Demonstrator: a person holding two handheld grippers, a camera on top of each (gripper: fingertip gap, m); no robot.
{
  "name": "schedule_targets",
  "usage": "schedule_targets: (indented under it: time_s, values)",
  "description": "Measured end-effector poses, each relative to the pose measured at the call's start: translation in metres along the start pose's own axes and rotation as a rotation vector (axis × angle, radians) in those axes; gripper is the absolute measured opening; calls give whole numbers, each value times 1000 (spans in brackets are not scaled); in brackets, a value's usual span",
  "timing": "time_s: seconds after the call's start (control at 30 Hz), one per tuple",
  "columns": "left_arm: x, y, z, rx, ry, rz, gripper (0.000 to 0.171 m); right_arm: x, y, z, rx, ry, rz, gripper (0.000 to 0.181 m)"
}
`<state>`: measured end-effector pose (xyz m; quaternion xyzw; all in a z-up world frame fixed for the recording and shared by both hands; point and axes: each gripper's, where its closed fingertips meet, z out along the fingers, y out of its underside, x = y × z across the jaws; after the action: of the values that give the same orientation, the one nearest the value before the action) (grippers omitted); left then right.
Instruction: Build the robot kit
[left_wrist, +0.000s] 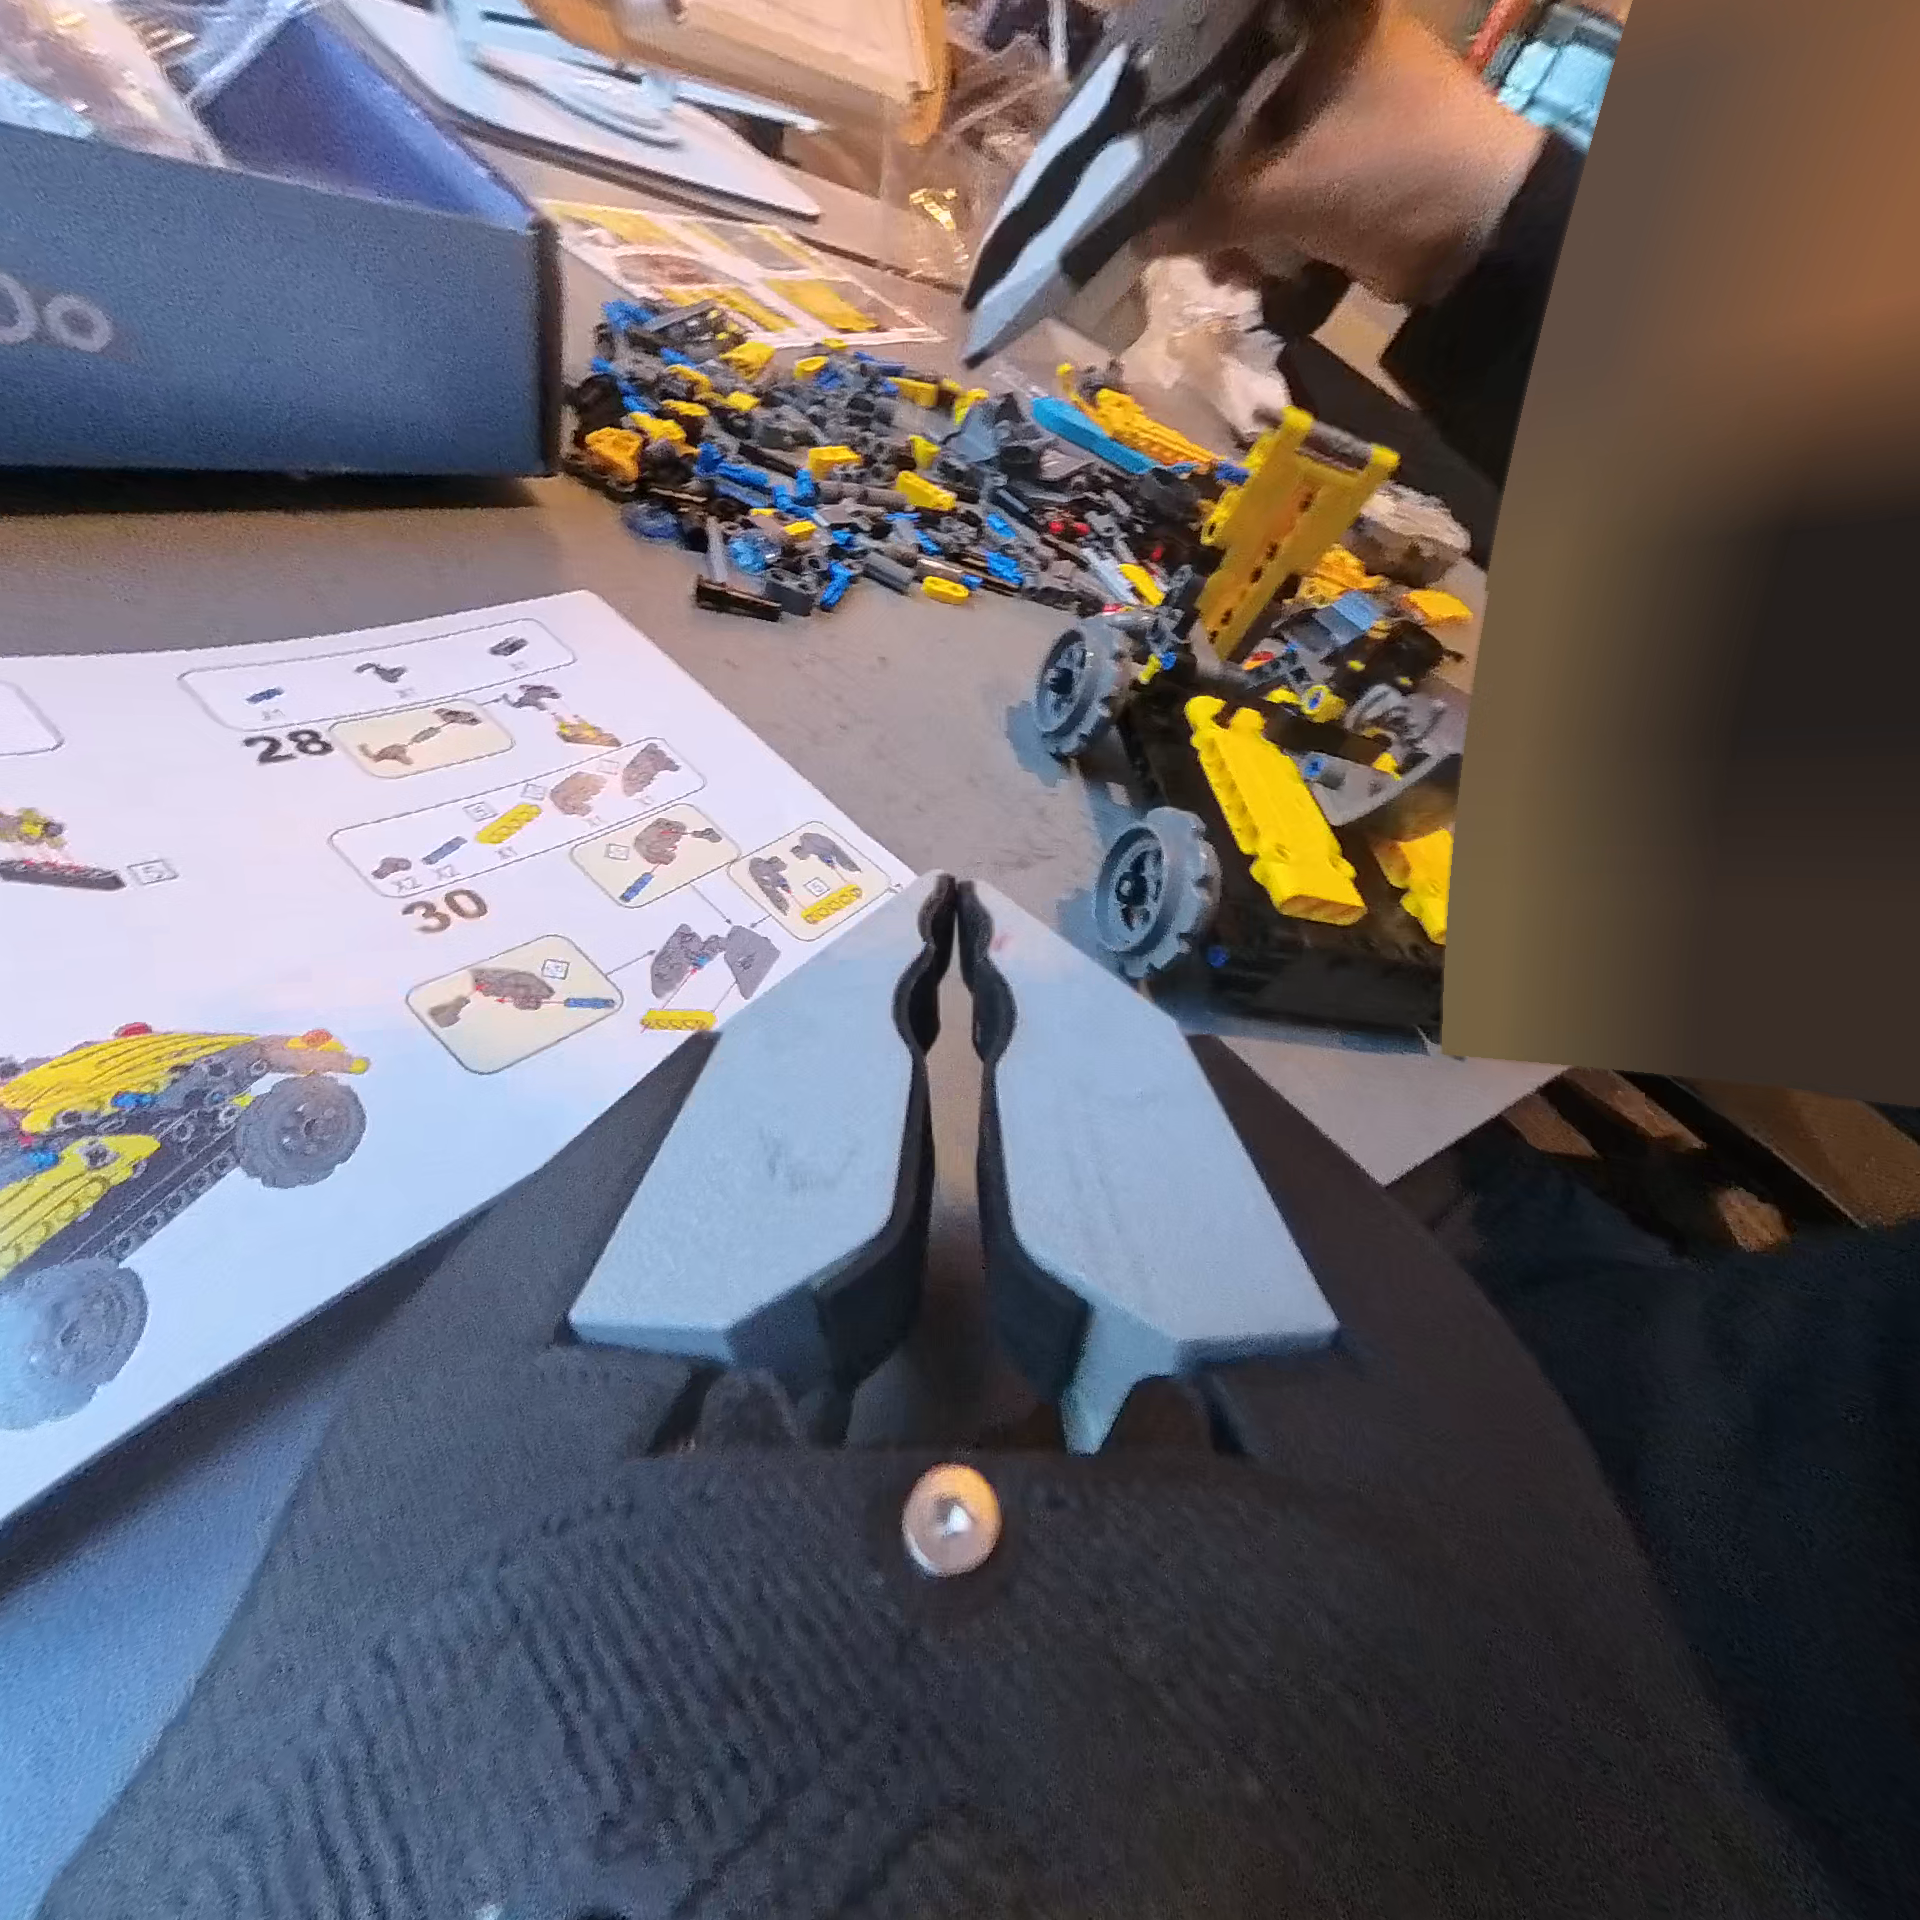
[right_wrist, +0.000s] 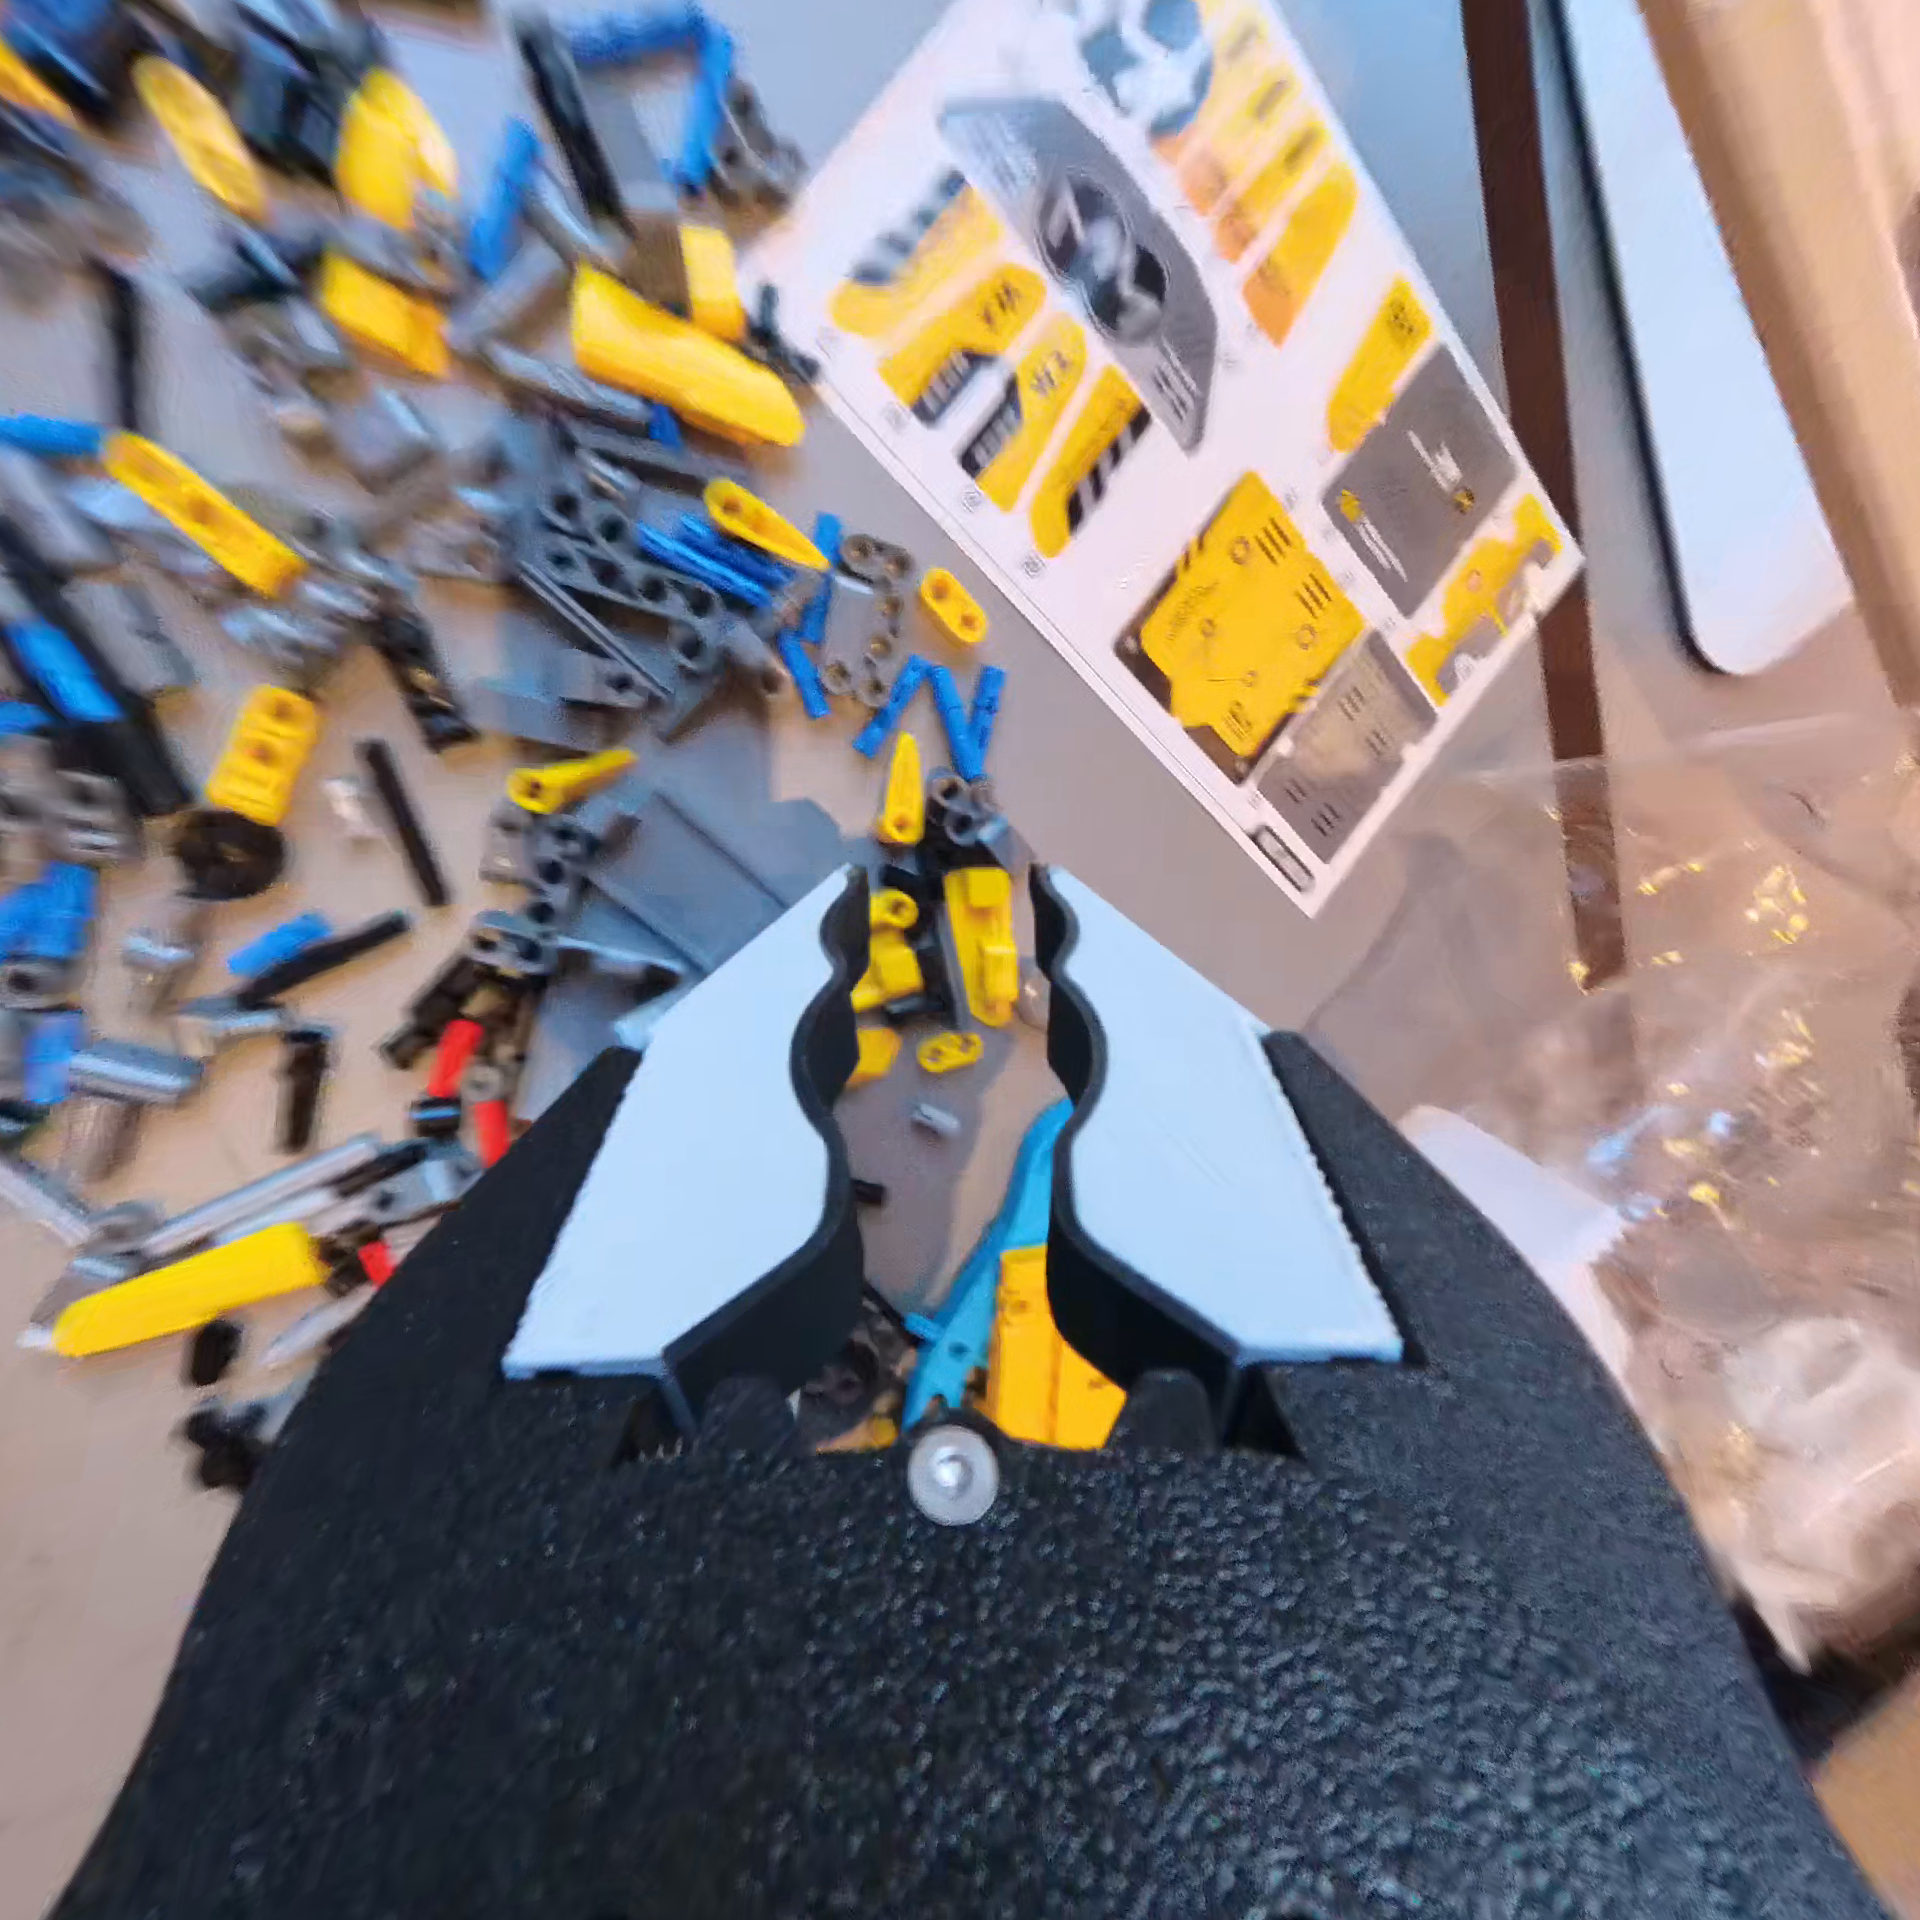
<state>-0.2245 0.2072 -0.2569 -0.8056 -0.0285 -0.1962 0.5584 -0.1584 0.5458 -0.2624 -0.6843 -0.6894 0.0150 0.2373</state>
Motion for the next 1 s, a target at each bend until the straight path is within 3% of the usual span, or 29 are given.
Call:
schedule_targets:
  time_s: [0.1, 0.17, 0.27, 0.43, 0.53, 0.73, 1.0]
  values:
    - [-9, 1, -1, -31, -129, 58, 4, -43, -27, -19, 125, -209, -23, 40]
    - [-12, 3, -2, -48, -191, 118, 7, -90, -44, -40, 222, -404, -141, 35]
    - [-7, 5, -2, -49, -196, 154, 18, -124, -58, -52, 289, -418, -304, 41]
    - [-4, 5, -1, -46, -174, 149, 23, -98, -77, -37, 176, 93, -405, 40]
    - [-1, 7, -1, -56, -175, 174, 26, -68, -74, -33, 109, 224, -290, 41]
    - [1, 8, -1, -62, -172, 186, 26, -24, -32, -19, 15, 202, -33, 50]
    - [-1, 6, -1, -52, -161, 162, 25, -57, -18, -22, 77, -44, 77, 48]
